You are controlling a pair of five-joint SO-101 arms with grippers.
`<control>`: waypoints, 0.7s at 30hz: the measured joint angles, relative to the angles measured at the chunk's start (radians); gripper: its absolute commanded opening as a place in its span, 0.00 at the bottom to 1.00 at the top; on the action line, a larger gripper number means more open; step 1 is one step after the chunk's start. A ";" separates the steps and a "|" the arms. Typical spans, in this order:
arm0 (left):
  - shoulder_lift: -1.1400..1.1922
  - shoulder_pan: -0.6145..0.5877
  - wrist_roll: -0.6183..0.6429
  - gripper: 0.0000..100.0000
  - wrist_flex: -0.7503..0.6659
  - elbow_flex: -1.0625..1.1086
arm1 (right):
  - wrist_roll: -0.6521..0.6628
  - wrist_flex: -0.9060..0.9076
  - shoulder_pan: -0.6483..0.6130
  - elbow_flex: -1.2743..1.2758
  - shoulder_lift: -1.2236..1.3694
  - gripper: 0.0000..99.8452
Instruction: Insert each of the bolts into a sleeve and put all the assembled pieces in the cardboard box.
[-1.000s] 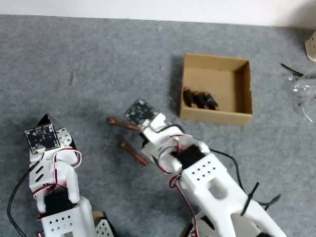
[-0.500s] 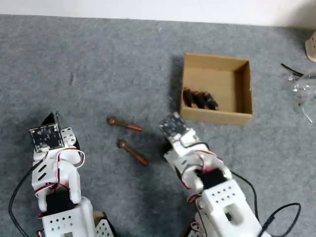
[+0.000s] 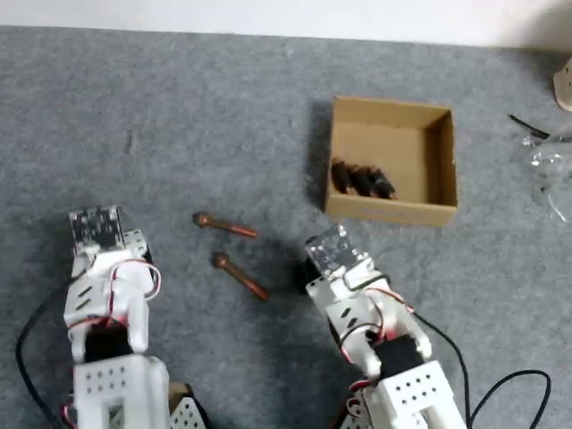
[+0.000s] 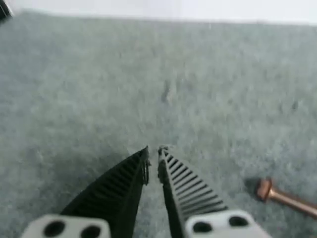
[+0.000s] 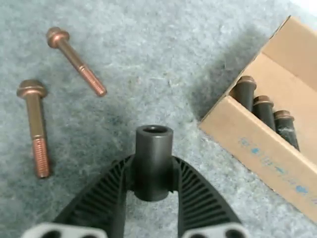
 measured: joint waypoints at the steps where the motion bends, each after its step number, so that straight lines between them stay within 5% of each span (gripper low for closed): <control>1: 0.089 0.002 0.000 0.06 -0.012 -0.040 | 0.000 -0.009 0.000 0.017 -0.020 0.01; 9: 0.758 0.155 0.029 0.06 -0.025 -0.368 | 0.002 -0.110 0.000 0.075 -0.141 0.00; 17: 0.818 0.285 0.448 0.11 0.299 -0.614 | 0.002 -0.117 0.000 0.075 -0.158 0.00; 21: 0.821 0.361 0.520 0.05 0.397 -0.690 | 0.002 -0.121 0.000 0.075 -0.158 0.00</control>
